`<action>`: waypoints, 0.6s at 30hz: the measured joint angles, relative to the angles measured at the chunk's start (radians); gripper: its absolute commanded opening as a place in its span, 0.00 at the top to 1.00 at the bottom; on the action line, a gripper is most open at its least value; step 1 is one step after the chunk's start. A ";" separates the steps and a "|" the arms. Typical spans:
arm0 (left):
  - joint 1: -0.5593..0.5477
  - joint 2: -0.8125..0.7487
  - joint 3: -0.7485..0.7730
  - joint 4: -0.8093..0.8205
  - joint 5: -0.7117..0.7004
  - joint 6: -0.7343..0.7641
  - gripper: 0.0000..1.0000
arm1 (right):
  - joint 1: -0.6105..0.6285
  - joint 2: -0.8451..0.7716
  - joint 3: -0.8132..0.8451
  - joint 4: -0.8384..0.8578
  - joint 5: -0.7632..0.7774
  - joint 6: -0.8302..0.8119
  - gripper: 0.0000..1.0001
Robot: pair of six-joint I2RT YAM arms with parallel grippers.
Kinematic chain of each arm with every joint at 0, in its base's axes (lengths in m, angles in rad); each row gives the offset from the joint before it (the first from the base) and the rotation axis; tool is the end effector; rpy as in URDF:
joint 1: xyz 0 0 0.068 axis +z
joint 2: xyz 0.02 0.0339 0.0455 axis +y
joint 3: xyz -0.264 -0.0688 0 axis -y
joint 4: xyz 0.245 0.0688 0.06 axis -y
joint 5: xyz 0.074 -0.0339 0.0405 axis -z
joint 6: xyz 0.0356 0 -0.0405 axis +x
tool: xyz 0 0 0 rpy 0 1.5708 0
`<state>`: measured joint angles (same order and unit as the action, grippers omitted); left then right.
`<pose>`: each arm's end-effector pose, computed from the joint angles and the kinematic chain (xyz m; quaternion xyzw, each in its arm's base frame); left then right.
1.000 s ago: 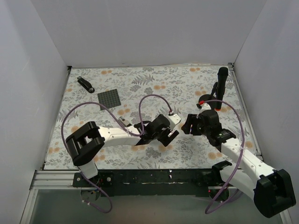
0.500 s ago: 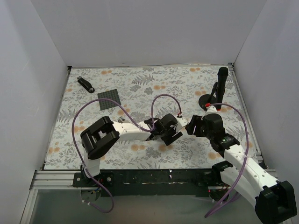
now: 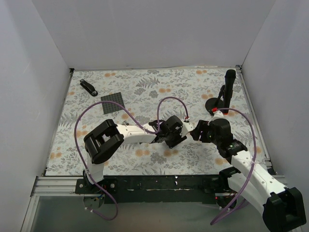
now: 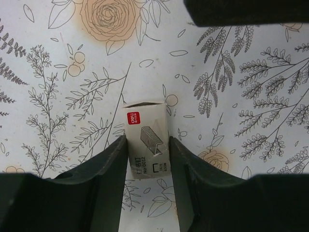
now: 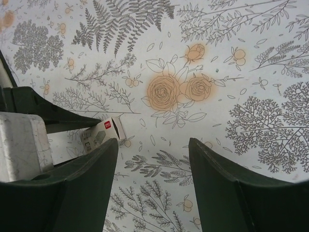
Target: Load the staples into the stapler
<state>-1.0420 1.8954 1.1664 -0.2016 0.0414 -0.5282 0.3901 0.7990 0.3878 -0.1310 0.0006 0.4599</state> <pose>0.1967 -0.3395 0.1574 0.2474 0.9162 -0.2363 0.2086 0.1649 0.0678 0.2032 0.0305 0.8701 0.2026 0.4483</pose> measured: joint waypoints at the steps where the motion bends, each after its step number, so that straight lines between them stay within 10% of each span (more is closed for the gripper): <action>1: 0.000 0.000 0.000 -0.002 0.007 0.005 0.64 | -0.003 0.001 -0.007 0.010 -0.011 0.003 0.32; 18: 0.008 -0.040 -0.060 0.019 0.067 0.042 0.70 | -0.043 0.130 -0.118 0.225 -0.224 0.062 0.51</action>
<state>-1.0340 1.8553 1.1061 -0.1822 0.1081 -0.4858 0.3466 0.9291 0.2699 0.0940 -0.2237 0.5217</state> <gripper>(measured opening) 0.334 0.530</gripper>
